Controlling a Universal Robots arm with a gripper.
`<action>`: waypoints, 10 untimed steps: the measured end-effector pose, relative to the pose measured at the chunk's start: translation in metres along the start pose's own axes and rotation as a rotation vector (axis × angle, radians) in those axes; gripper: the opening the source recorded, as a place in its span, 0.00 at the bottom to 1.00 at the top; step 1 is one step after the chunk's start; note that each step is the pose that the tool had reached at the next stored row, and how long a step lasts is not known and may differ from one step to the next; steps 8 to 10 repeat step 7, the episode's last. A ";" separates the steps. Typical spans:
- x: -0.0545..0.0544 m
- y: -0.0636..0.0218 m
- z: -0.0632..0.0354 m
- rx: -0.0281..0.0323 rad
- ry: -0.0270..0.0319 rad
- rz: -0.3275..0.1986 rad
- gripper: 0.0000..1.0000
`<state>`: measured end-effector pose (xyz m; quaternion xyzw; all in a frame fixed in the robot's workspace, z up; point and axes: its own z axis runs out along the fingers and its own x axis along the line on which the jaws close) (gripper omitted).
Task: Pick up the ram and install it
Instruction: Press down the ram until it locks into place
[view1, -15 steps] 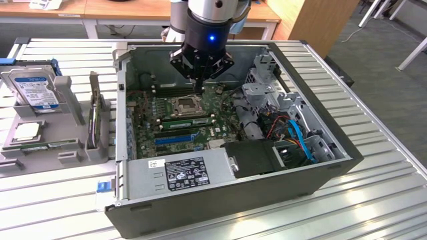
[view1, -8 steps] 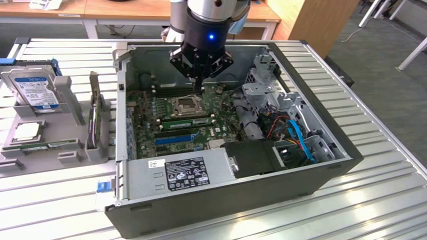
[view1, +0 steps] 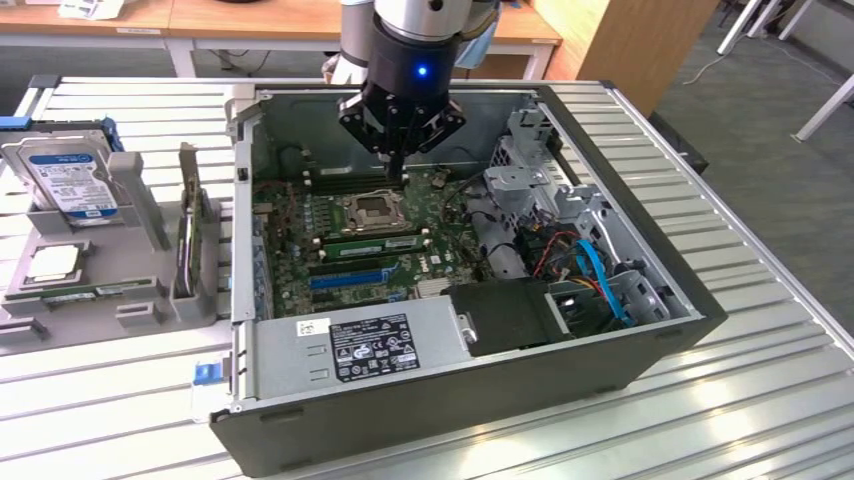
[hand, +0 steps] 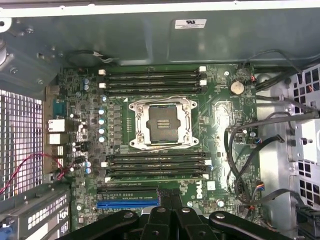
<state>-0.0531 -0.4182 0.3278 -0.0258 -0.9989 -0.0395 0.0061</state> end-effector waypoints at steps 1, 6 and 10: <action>0.000 0.0000 0.0000 0.0001 0.0006 -0.007 0.10; 0.000 0.0000 0.0000 0.0002 0.0009 -0.011 0.10; 0.000 0.0000 0.0000 0.0001 0.0009 -0.011 0.10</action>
